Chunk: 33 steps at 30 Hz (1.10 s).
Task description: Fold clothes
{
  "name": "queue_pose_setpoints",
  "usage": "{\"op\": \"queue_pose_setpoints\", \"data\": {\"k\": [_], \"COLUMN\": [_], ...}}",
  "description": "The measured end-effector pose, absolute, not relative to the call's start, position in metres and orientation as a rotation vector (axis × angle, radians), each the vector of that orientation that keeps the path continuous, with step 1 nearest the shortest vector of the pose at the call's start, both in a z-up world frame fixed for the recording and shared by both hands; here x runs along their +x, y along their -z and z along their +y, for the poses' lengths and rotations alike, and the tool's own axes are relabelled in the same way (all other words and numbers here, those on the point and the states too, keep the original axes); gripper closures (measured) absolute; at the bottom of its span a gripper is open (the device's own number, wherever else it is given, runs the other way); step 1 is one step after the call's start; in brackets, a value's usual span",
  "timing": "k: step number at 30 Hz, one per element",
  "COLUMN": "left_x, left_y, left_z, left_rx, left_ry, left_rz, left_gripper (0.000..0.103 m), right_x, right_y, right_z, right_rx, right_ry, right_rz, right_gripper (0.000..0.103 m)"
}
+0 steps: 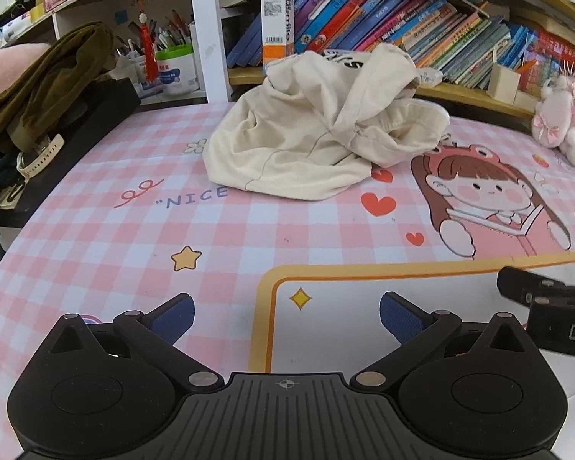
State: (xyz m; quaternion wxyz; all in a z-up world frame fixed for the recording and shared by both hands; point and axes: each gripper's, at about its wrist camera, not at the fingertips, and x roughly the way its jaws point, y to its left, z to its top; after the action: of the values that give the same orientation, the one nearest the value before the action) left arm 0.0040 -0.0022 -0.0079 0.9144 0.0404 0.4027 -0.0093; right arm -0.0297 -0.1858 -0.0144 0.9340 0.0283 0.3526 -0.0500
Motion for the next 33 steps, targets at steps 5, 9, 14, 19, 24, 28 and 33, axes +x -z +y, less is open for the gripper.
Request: {"op": "queue_pose_setpoints", "data": {"k": [5, 9, 14, 19, 24, 28, 33], "left_x": [0.007, 0.011, 0.017, 0.024, 0.038, 0.049, 0.063], "left_y": [0.009, 0.008, 0.005, 0.001, -0.001, -0.004, -0.011], "left_z": [-0.002, -0.005, -0.014, -0.024, -0.035, -0.044, -0.053], "left_rx": [0.066, 0.049, 0.047, 0.051, 0.085, 0.113, 0.121], "left_ry": [0.019, 0.014, 0.007, 0.001, -0.006, -0.012, -0.018], "left_rz": [0.848, 0.853, 0.848, 0.841, 0.820, 0.804, 0.677], "left_gripper": [0.000, 0.000, 0.000, 0.000, 0.000, 0.000, 0.000], "right_x": [-0.024, -0.023, -0.018, -0.009, 0.004, 0.011, 0.026], "right_y": [0.015, 0.016, 0.015, 0.017, 0.020, 0.015, 0.010], "right_z": [-0.182, -0.185, -0.193, -0.201, -0.223, -0.242, -0.264], "right_rx": [0.002, -0.023, -0.023, -0.044, -0.028, -0.028, 0.005], "right_ry": [0.117, 0.092, 0.035, 0.033, 0.029, 0.029, 0.004], "right_rz": [0.739, 0.732, 0.747, 0.773, 0.787, 0.734, 0.728], "right_gripper": [0.000, 0.000, 0.000, 0.000, 0.000, 0.000, 0.000]}}
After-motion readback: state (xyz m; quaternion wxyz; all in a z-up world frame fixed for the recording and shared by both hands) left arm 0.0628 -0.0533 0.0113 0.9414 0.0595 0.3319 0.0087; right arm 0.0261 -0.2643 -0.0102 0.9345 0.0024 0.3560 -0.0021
